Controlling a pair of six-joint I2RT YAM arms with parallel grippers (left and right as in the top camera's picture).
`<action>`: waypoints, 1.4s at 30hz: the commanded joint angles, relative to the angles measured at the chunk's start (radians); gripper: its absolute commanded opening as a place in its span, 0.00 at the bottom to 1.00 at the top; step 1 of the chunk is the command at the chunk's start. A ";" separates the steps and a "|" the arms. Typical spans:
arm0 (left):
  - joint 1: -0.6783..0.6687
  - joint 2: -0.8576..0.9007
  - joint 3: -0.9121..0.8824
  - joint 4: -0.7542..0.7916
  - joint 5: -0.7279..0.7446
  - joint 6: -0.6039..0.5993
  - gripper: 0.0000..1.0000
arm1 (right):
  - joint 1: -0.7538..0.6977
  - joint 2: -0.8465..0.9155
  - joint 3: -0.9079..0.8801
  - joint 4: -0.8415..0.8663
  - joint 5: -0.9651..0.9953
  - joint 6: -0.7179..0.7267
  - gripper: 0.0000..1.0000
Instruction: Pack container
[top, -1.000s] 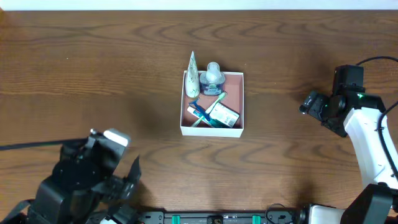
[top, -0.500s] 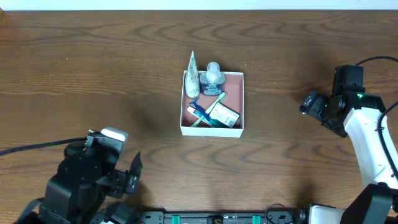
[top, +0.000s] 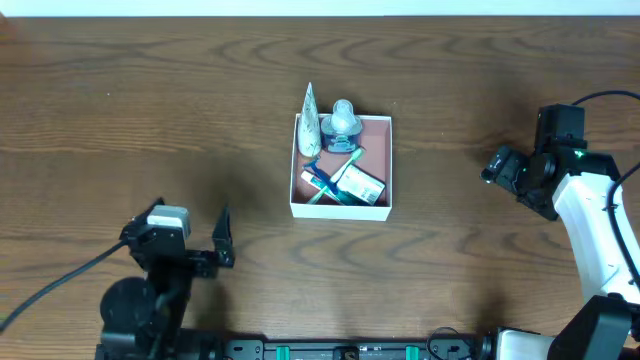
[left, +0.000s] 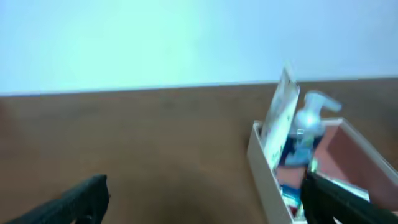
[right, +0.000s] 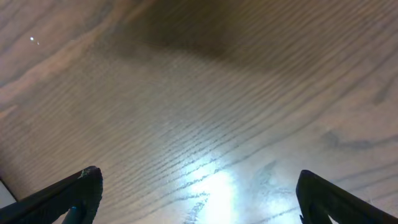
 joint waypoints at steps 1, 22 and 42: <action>0.034 -0.064 -0.095 0.130 0.106 0.016 0.98 | -0.008 0.000 0.011 -0.002 0.004 -0.014 0.99; 0.077 -0.208 -0.427 0.462 0.116 0.013 0.98 | -0.008 0.000 0.011 -0.002 0.004 -0.014 0.99; 0.077 -0.212 -0.520 0.359 0.157 0.012 0.98 | -0.008 0.000 0.011 -0.002 0.004 -0.014 0.99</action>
